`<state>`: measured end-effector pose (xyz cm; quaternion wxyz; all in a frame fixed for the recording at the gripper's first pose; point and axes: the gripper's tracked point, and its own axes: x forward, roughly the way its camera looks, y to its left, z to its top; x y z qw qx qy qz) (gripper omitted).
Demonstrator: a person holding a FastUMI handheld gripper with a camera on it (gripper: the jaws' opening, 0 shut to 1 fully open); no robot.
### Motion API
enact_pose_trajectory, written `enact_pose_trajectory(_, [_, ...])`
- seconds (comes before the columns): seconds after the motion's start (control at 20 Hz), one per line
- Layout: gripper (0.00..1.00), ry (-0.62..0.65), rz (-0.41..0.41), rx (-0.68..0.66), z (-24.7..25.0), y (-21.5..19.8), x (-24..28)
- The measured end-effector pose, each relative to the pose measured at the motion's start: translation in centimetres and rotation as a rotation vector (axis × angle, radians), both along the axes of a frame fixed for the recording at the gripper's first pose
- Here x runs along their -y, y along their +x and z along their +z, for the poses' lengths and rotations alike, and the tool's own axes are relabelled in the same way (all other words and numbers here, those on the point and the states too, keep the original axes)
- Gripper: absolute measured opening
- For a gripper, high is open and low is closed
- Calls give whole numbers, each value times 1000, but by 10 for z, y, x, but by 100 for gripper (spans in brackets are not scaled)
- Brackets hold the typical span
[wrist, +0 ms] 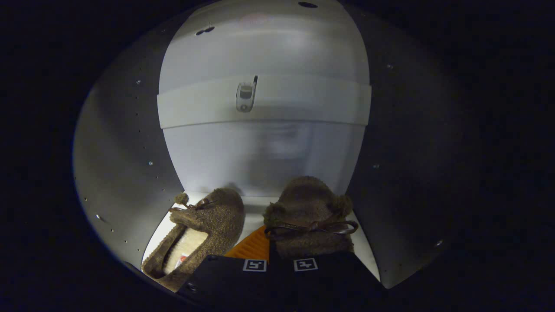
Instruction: Open the shoe cabinet door, grab the shoes and put them into the shoe cabinet, then close the shoe cabinet door.
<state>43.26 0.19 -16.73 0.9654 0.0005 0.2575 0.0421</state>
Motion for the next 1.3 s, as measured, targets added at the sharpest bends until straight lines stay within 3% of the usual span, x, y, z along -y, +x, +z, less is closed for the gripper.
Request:
enact_pose_trajectory(0.2, [12, -1, -25, -39, -12, 0, 1])
enact_pose_trajectory(0.3, [18, -14, -34, -44, -9, -3, 4])
enact_pose_trajectory(0.65, [86, -15, 0, -86, 5, -36, -1])
enact_pose_trajectory(0.75, [95, 4, 5, -87, 15, -48, -1])
enact_pose_trajectory(1.1, [98, 36, -1, -60, 56, -100, 14])
enact_pose_trajectory(1.3, [97, 60, -6, 57, 95, -131, 24])
